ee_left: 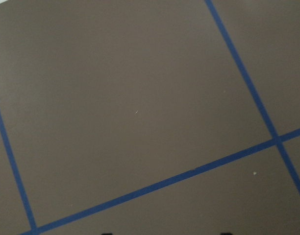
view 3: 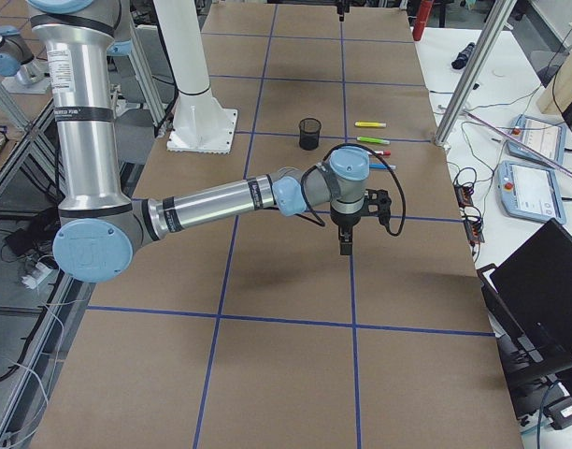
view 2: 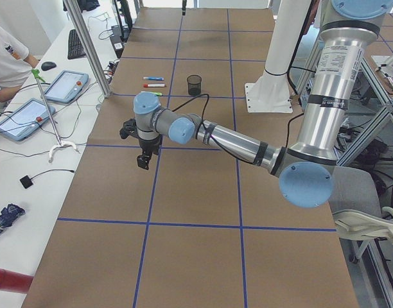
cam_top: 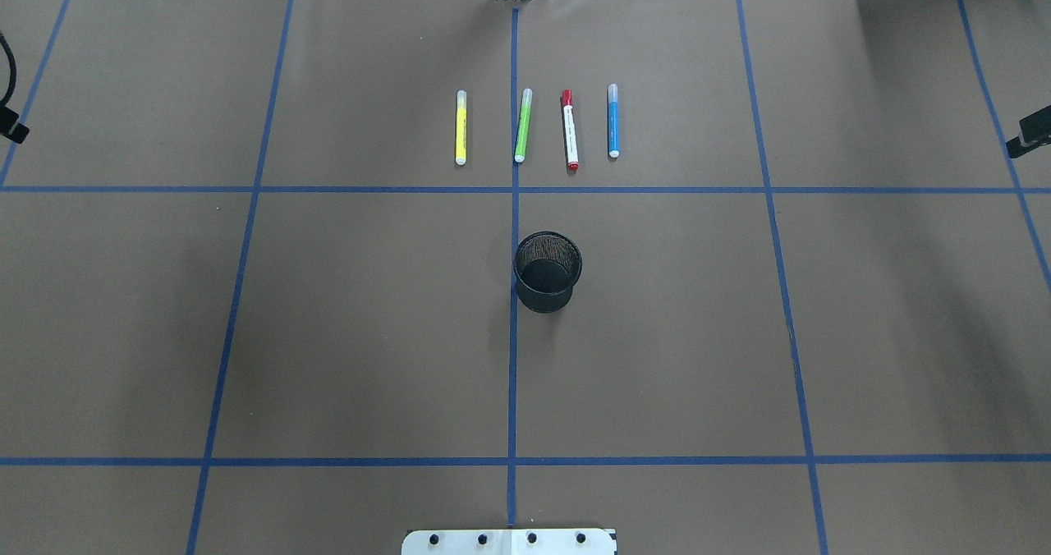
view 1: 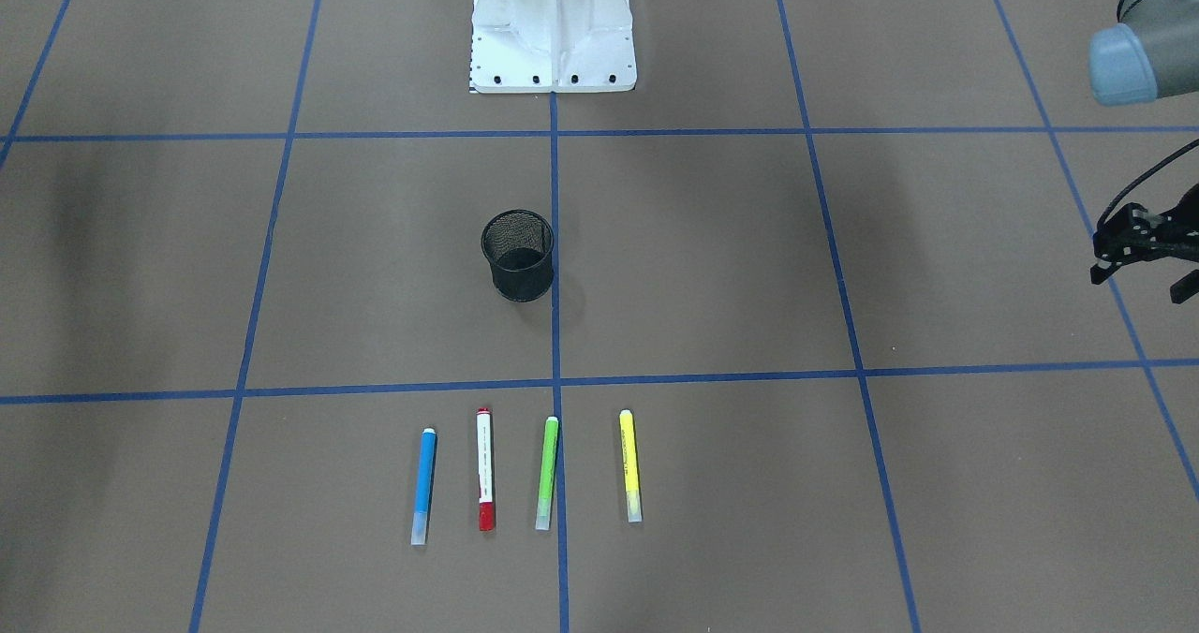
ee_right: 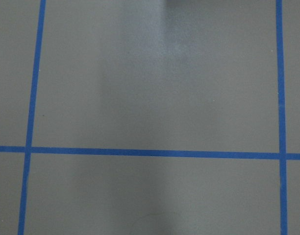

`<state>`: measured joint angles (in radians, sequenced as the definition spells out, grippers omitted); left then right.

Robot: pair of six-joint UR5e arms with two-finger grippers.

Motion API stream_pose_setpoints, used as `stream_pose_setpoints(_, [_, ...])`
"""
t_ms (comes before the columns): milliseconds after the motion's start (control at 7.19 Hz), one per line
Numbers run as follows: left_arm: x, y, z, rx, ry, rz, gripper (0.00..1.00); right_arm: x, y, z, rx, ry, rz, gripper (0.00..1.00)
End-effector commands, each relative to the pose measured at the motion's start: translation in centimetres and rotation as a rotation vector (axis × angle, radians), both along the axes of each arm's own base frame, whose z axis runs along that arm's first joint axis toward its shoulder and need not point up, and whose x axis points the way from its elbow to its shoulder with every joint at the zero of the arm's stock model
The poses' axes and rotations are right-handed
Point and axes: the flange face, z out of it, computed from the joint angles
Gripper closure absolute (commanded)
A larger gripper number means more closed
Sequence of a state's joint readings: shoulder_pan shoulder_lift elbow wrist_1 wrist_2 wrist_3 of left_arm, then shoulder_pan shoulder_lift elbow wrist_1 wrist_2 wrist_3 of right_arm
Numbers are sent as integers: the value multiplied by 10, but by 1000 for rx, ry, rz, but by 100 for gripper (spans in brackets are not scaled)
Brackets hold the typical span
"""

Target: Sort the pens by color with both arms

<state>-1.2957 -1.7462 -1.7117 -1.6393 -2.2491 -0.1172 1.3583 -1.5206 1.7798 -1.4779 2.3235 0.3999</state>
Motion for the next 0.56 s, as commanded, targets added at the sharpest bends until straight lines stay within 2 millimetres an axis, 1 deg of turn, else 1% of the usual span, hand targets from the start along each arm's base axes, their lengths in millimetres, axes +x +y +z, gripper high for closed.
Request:
stream_pose_setpoints(0, [-30, 0, 19, -72, 10, -33, 1, 12, 5, 7, -23, 2, 15, 1])
stream_pose_setpoints(139, [-35, 2, 20, -110, 99, -22, 1, 12, 8, 12, -31, 5, 12, 1])
stream_pose_setpoints(278, [-43, 4, 26, -126, 111, -33, 1, 13, 10, 15, -33, 8, 12, 1])
stream_pose_setpoints(417, [-44, 6, 29, -130, 107, -34, 1, 13, 10, 15, -34, 10, 11, 1])
